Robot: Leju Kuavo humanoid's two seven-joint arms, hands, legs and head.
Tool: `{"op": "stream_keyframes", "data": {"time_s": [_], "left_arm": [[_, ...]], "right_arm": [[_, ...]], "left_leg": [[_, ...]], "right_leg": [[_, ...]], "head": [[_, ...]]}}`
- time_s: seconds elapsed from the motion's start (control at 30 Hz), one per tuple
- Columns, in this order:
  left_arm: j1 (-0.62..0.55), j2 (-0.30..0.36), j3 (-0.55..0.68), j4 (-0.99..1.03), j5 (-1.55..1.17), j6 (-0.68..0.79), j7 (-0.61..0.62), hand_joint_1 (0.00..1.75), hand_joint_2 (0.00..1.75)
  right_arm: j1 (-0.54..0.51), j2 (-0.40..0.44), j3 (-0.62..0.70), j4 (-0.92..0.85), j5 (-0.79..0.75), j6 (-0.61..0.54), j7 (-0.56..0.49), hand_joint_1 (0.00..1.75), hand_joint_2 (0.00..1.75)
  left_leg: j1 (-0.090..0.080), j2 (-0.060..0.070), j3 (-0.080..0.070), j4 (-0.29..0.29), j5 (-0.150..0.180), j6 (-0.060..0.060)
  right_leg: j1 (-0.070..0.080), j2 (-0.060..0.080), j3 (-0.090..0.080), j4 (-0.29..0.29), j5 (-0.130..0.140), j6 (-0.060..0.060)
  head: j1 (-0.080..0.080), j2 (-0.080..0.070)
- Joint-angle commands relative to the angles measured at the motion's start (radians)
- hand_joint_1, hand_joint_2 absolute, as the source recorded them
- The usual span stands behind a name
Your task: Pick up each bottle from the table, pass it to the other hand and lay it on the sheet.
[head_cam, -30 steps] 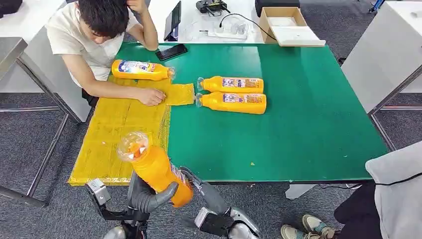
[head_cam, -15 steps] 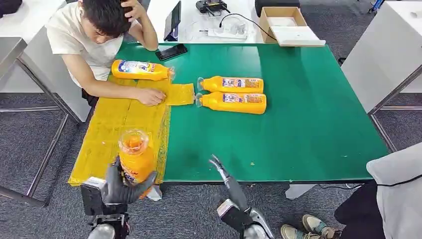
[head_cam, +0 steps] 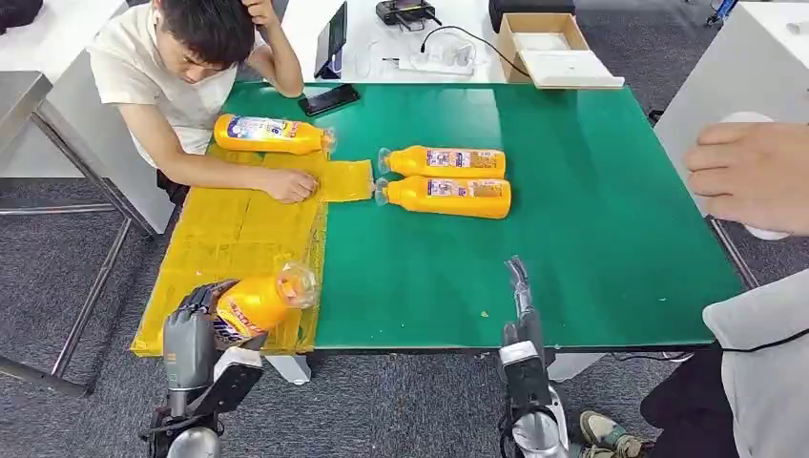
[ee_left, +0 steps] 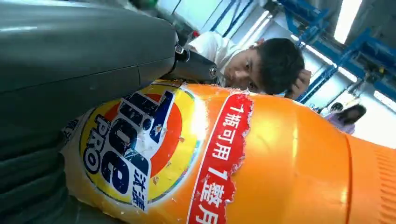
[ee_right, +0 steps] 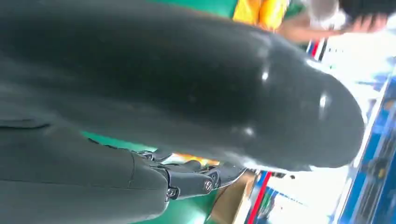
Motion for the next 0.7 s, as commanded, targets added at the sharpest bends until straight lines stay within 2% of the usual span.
{"op": "stream_keyframes", "data": {"time_s": [0.03,0.13,0.23,0.4,0.7], "left_arm": [[-0.342,0.045,-0.105,0.486,-0.327,-0.156,0.222,1.75,1.75],[-0.473,0.042,-0.136,0.722,-0.388,-0.174,0.27,1.75,1.75],[-0.538,0.048,-0.151,0.866,-0.442,-0.165,0.3,1.75,1.75],[-0.559,0.05,-0.142,0.914,-0.451,-0.166,0.294,1.75,1.75],[-0.575,0.036,-0.125,0.917,-0.422,-0.198,0.275,1.75,1.75]], "right_arm": [[-0.08,0.06,-0.022,0.074,-0.013,0.047,0.019,0.0,0.0],[-0.112,0.074,0.008,0.124,-0.017,0.054,0.017,0.0,0.0],[-0.124,0.076,0.019,0.153,-0.022,0.052,0.018,0.0,0.0],[-0.127,0.075,0.013,0.167,-0.031,0.049,0.016,0.0,0.0],[-0.131,0.079,0.016,0.175,-0.034,0.056,0.016,0.0,0.0]], "left_leg": [[0.001,-0.004,0.004,-0.002,0.001,-0.003],[0.001,-0.004,0.003,-0.002,0.003,-0.002],[0.001,-0.002,0.003,-0.002,0.003,-0.002],[0.002,0.003,0.006,-0.001,0.002,-0.003],[0.001,0.001,0.003,-0.001,0.004,-0.002]], "right_leg": [[0.001,-0.006,0.005,-0.001,-0.001,-0.003],[0.001,-0.005,0.004,-0.001,0.001,-0.002],[0.001,-0.003,0.004,-0.001,0.001,-0.002],[0.002,0.0,0.006,-0.001,0.003,-0.004],[0.001,0.001,0.004,0.0,0.004,-0.003]], "head": [[0.0,0.0],[0.0,0.0],[0.0,0.0],[0.0,0.0],[0.0,0.0]]}}
